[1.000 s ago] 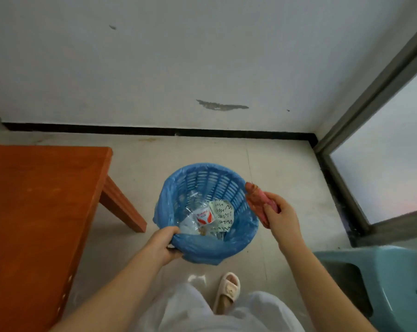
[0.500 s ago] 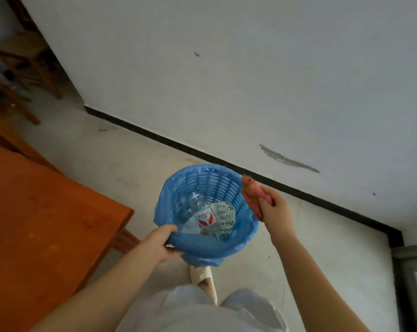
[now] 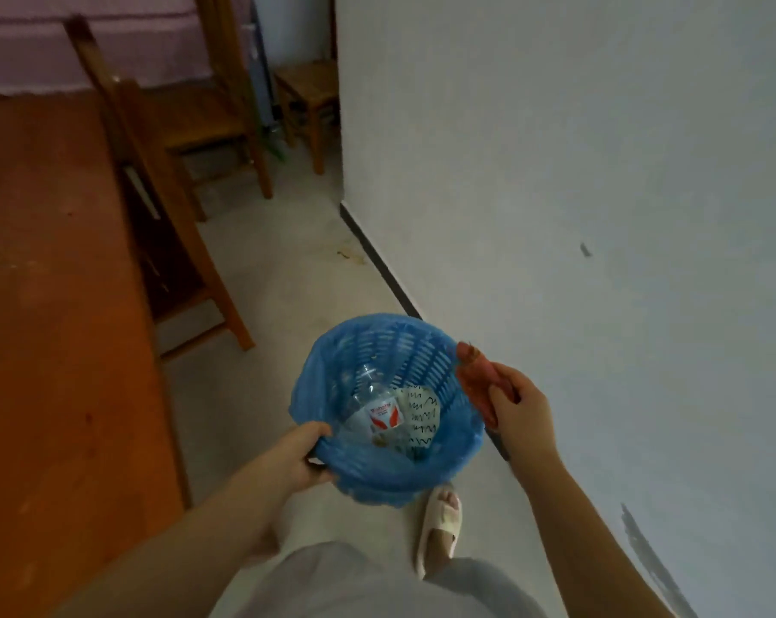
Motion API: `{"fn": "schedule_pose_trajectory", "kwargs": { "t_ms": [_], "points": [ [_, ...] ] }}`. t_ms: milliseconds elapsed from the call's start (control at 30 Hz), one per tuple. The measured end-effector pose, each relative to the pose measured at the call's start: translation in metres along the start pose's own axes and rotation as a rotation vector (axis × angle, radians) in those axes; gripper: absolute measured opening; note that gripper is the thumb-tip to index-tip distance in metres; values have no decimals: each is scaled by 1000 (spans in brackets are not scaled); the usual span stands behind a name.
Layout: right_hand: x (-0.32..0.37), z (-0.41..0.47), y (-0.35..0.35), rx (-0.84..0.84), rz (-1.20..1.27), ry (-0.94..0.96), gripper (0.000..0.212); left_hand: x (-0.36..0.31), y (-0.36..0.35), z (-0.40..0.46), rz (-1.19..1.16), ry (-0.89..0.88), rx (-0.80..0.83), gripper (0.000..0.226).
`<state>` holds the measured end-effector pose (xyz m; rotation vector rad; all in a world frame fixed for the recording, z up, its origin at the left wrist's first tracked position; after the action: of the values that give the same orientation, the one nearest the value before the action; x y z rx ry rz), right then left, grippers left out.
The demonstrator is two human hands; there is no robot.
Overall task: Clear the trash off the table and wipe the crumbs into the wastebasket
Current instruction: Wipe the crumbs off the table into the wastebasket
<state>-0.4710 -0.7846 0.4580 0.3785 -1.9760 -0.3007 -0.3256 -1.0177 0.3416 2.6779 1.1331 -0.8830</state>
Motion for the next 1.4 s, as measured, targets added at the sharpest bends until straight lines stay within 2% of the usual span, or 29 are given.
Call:
{"fn": "schedule_pose_trajectory", "kwargs": {
  "t_ms": [100, 233, 333, 400, 467, 600, 700, 767, 900, 1067, 1133, 1267, 1400],
  "points": [
    [50, 61, -26, 188, -65, 34, 16, -28, -16, 26, -158, -18, -107, 8],
    [113, 127, -77, 414, -199, 104, 22, -66, -24, 44, -366, -63, -270, 18],
    [157, 157, -142, 554, -277, 149, 22, -90, -17, 54, -530, -91, -355, 14],
    [184, 166, -192, 659, -290, 210, 15, -102, -6, 64, -633, -98, -426, 8],
    [207, 171, -242, 735, -345, 278, 14, -111, 7, 79, -728, -102, -489, 13],
    [241, 172, -334, 890, -415, 301, 12, -132, 32, 110, -883, -69, -586, 22],
    [265, 167, -393, 982, -524, 341, 25, -147, 44, 125, -1014, -39, -657, 23],
    [277, 160, -431, 1039, -604, 337, 23, -156, 49, 131, -1098, -22, -673, 24],
    [292, 131, -508, 1220, -707, 310, 23, -167, 60, 142, -1261, 11, -738, 11],
    [312, 58, -623, 1472, -859, 508, 30, -180, 70, 174, -1421, 19, -812, 22],
    [329, 35, -676, 1523, -823, 531, 26, -195, 74, 188, -1489, 23, -843, 22],
    [364, 30, -790, 1518, -685, 331, 22, -227, 79, 212, -1624, 43, -952, 27],
    [376, 63, -866, 1377, -946, 445, 19, -264, 77, 223, -1738, 50, -1055, 29]
  ]
}}
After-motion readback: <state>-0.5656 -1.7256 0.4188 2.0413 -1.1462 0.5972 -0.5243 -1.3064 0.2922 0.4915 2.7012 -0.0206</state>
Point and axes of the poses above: each hand's wrist, its own z-axis towards the middle knuckle, its own y-axis out of the back of the hand, x = y × z, the point moved 9 cm from there along z, towards the middle knuckle, and after that the axes turned 12 degrees about -y, right-handed, at the moved point
